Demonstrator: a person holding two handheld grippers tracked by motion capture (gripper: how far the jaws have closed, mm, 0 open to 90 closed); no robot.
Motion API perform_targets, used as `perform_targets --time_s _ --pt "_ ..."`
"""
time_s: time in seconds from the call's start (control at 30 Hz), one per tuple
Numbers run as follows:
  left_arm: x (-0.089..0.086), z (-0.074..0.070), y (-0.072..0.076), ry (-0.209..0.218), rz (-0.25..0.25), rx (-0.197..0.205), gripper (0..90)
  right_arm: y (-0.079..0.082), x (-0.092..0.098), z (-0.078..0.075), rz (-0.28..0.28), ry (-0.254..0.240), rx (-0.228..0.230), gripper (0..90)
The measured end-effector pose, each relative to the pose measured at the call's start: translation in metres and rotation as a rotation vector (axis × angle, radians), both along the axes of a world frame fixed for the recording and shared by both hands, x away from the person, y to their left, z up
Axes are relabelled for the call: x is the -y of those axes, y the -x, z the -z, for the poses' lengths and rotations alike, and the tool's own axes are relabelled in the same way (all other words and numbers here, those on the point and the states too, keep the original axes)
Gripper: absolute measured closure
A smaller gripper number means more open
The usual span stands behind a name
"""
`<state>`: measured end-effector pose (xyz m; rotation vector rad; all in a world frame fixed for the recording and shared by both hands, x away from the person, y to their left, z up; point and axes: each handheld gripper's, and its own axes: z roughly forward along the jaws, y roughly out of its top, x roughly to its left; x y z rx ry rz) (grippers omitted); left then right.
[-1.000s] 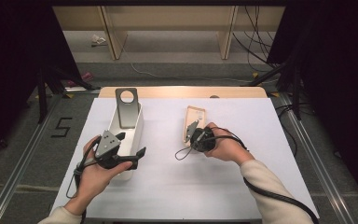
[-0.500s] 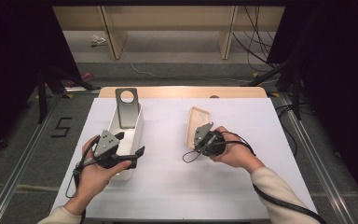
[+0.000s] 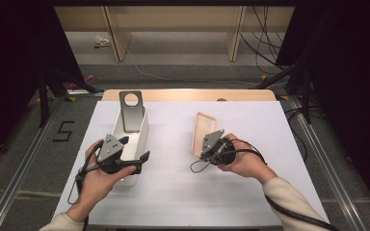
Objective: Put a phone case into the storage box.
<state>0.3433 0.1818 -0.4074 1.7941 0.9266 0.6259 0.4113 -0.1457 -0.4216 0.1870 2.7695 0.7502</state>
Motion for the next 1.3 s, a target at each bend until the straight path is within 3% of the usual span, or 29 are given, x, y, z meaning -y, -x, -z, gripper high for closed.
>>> perform_targets --time_s 0.23,0.6,1.0,1.2,1.3 --pt "0.000 0.000 0.000 0.000 -0.001 -0.001 12.6 0.011 0.004 -0.001 -0.016 -0.013 -0.006 87.0" --pt "0.000 0.000 0.000 -0.003 0.004 0.001 12.6 0.027 0.015 -0.008 -0.034 -0.113 -0.041 87.0" --pt "0.009 -0.007 -0.002 -0.005 0.018 0.009 14.0 0.047 0.015 -0.007 -0.058 -0.112 -0.045 87.0" --pt "0.024 -0.016 -0.005 0.000 0.060 0.020 15.0 0.055 0.014 -0.006 -0.073 -0.114 -0.040 87.0" --pt "0.036 -0.019 -0.012 0.009 0.091 -0.002 15.1 0.059 0.014 -0.007 -0.071 -0.118 -0.036 87.0"
